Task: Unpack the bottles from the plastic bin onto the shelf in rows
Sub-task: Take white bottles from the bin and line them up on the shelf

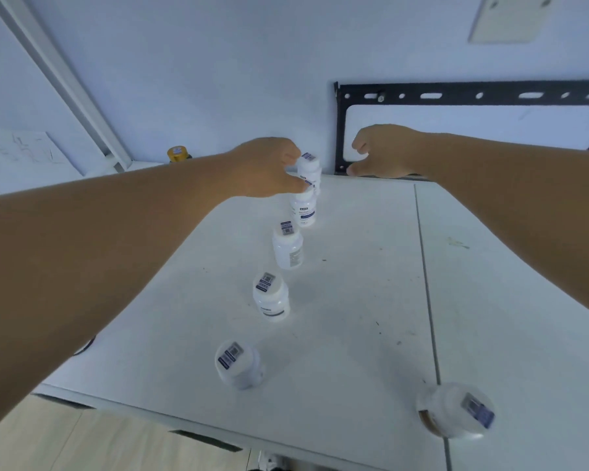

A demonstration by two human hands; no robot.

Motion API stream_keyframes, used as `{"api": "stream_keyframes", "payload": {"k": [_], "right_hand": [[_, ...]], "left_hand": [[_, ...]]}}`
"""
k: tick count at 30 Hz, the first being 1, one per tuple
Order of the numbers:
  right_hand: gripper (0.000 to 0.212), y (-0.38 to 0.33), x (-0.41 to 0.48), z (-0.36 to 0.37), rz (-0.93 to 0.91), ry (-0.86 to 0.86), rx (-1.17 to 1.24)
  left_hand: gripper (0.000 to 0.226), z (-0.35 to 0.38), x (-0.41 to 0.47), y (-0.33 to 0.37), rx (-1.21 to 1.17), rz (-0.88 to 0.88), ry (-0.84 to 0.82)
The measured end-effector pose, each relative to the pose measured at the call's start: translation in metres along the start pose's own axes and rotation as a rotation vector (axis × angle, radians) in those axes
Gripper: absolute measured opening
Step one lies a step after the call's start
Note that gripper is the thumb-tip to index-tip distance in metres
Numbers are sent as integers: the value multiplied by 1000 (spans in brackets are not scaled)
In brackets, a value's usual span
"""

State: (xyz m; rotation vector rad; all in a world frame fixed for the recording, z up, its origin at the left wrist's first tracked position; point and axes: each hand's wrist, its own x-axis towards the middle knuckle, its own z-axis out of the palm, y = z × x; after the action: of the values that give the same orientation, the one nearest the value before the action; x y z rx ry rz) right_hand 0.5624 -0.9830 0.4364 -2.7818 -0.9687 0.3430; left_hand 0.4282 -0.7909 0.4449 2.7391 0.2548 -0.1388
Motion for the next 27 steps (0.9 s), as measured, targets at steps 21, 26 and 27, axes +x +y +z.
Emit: {"api": "stream_keyframes", "payload": {"k": [21,26,27], "right_hand": [[51,43,-365,-24,576,194,23],[44,70,-489,-25,795,213,20],[42,77,-513,-22,833,201,21]], "left_hand": [[54,38,-128,234,-28,707,-187],[45,71,-186,321,-20,850,-256],[45,82,-198,339,-10,880,-270]]}}
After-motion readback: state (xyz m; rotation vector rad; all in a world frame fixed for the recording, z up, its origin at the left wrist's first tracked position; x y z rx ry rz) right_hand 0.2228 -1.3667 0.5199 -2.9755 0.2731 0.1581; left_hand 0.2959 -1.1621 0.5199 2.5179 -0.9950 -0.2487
